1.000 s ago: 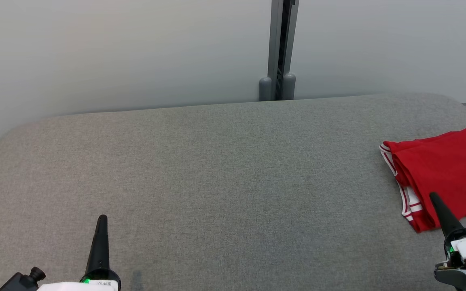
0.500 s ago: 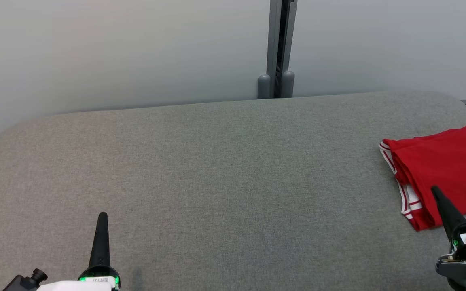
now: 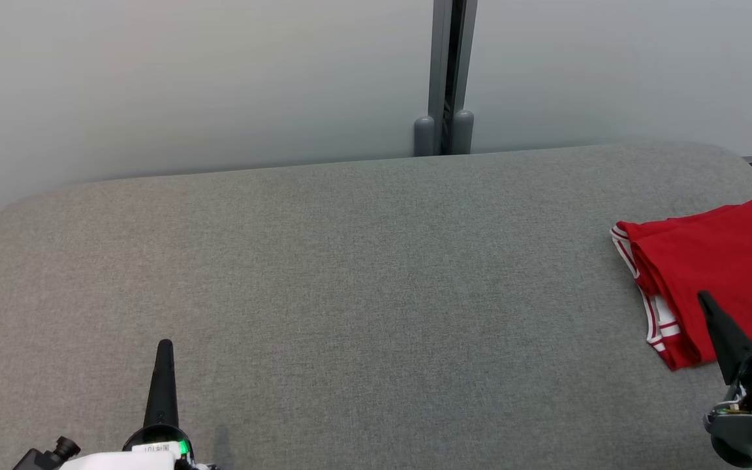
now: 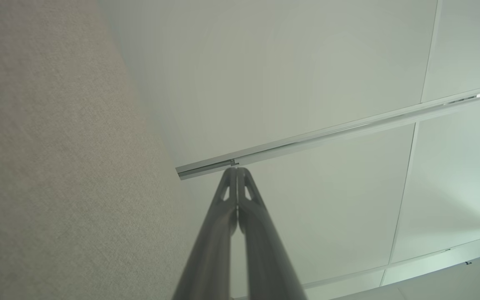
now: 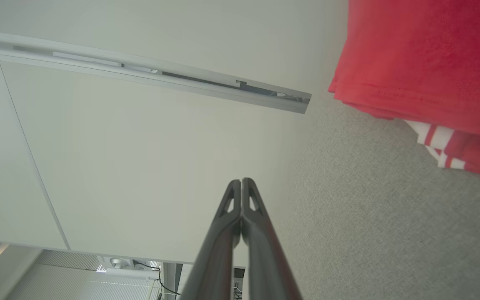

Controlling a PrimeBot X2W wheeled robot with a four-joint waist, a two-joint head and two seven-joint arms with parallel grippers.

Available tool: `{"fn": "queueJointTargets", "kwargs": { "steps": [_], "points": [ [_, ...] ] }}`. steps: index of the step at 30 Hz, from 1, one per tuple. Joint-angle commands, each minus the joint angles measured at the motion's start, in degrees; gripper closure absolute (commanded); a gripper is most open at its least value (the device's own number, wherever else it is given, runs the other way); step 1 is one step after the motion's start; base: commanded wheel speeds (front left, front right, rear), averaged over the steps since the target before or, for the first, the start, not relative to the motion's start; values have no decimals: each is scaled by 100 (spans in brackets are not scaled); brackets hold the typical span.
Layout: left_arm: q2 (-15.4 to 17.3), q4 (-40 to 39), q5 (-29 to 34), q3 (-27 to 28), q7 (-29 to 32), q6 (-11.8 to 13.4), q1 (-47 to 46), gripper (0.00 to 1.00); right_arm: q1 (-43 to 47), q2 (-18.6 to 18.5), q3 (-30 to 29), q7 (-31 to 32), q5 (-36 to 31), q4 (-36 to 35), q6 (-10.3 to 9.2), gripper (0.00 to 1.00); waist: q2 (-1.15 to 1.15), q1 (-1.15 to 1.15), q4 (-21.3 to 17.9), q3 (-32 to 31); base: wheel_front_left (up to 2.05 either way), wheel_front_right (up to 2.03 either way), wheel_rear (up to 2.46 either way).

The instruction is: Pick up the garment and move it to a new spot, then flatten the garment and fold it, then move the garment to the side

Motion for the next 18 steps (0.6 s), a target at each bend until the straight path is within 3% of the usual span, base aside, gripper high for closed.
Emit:
{"fn": "queueJointTargets", "kwargs": {
  "steps": [1,18],
  "points": [
    [10,-4,-51,38,-20,-40,-103,100,-94,-51,-42,32,86,17,0,100,0,0,-1,2,0,0,0],
    [-134,18,-603,76,-66,-164,-155,100,-253,-59,-166,277,738,212,0,100,0,0,-29,59,0,0,0]
  ]
}}
